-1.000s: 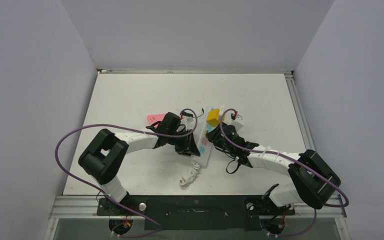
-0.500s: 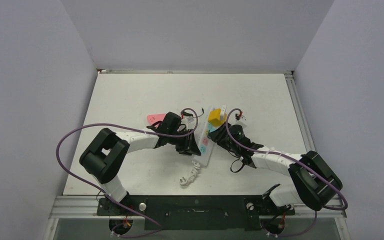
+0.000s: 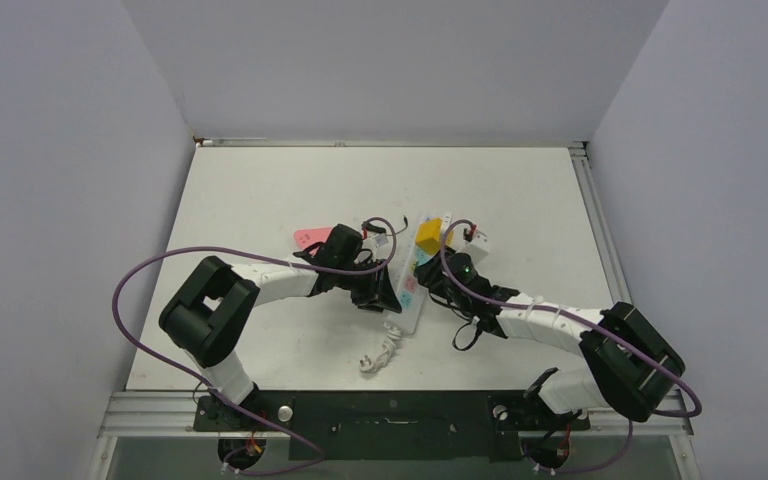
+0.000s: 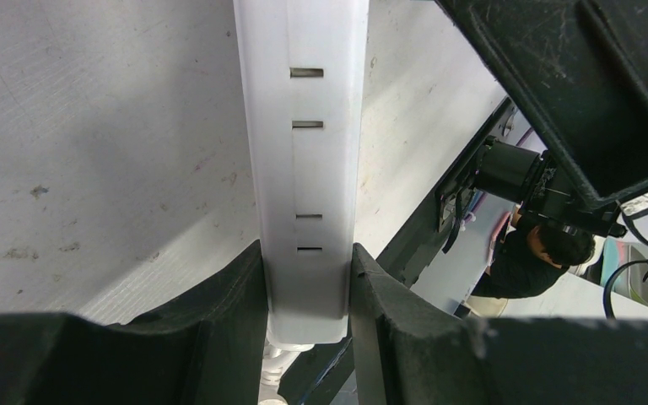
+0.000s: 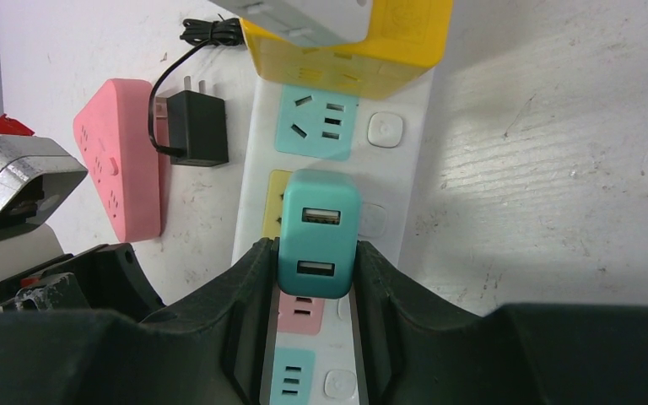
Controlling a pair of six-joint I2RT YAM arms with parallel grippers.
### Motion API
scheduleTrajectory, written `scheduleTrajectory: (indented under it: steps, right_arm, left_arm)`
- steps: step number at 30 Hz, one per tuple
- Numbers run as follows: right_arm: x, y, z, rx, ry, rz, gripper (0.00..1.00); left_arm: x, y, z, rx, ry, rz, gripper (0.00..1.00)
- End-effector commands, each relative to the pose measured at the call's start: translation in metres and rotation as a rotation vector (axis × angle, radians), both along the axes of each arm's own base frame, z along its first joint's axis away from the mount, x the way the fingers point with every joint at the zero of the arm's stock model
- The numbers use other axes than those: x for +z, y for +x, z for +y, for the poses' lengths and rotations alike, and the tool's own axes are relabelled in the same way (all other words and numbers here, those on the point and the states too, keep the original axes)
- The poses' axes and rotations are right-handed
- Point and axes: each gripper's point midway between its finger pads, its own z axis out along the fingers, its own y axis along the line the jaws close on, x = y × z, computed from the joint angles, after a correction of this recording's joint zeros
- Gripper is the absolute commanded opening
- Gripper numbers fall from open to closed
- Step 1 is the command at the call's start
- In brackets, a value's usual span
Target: Pull the plug off the socket
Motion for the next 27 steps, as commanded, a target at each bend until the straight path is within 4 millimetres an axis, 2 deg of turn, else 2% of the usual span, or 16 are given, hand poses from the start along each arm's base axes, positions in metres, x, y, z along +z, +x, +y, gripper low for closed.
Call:
scheduleTrajectory:
  steps: [1,5,10,21,27]
  right_arm:
    - [0.022,0.013,-0.006,-0.01,0.078,-0.052,0.05]
    - [0.023,0.019,-0.017,-0.009,0.131,-0.052,0.05]
    - [0.025,0.024,-0.019,0.003,0.091,-0.052,0.05]
    - [0.024,0.016,-0.017,-0.006,0.023,-0.057,0.05]
    - [0.039,0.012,-0.023,-0.026,-0.007,-0.086,0.05]
  left_arm:
    - [0.004,0.008,-0.002,0.013,0.0,-0.01,0.0]
    - [0.003,0.008,-0.002,0.014,0.001,-0.009,0.0]
    - [0.003,0.008,-0.002,0.013,0.002,-0.007,0.0]
    - [0.003,0.009,-0.002,0.016,0.001,-0.007,0.0]
    - [0.005,0.014,0.002,0.039,0.003,-0.017,0.0]
